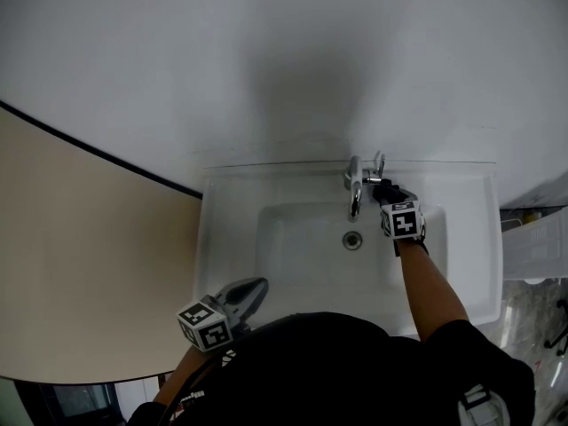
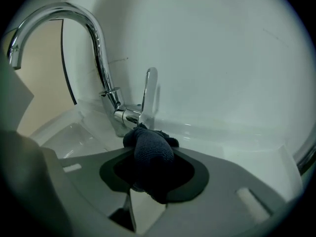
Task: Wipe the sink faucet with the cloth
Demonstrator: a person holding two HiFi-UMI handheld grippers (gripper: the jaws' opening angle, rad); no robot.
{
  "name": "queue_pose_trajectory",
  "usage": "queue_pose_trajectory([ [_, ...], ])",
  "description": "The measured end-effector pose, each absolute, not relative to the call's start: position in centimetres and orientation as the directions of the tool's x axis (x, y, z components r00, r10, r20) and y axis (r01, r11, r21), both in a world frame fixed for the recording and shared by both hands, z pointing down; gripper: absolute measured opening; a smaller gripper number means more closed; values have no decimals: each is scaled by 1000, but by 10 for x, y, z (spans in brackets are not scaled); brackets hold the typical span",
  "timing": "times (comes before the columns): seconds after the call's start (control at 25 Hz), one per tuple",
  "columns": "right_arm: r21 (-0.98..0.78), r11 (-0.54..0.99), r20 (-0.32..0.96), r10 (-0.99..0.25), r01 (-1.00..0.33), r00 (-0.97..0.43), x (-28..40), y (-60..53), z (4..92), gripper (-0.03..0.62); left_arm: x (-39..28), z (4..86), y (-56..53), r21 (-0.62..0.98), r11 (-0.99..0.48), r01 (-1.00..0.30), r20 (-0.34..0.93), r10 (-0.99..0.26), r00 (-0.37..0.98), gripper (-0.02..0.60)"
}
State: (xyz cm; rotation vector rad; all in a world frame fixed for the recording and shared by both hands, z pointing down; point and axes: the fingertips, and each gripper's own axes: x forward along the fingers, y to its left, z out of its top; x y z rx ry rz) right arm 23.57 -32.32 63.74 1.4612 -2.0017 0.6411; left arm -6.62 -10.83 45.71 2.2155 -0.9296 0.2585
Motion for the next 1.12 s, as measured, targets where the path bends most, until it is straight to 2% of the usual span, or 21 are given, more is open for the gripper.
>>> queue_pose_trajectory([
  [0.44, -52, 451, 687, -631, -891, -360, 151, -329, 636, 127, -60, 459, -109, 534, -497, -684, 431, -536, 726, -8],
  [0.8, -37, 363, 690, -664, -931, -286, 209, -326, 634, 130, -69, 458, -114, 537, -486, -689, 419, -556, 718, -8],
  [1.0, -107, 336, 676, -666, -936, -316, 222, -318, 624, 130, -68, 459, -116, 542, -493, -681, 407, -554, 726, -8],
  [1.12, -119, 350, 607, -714, -929, -347, 228, -313, 590, 130, -77, 461, -117, 550, -478, -684, 402, -567, 719, -8],
])
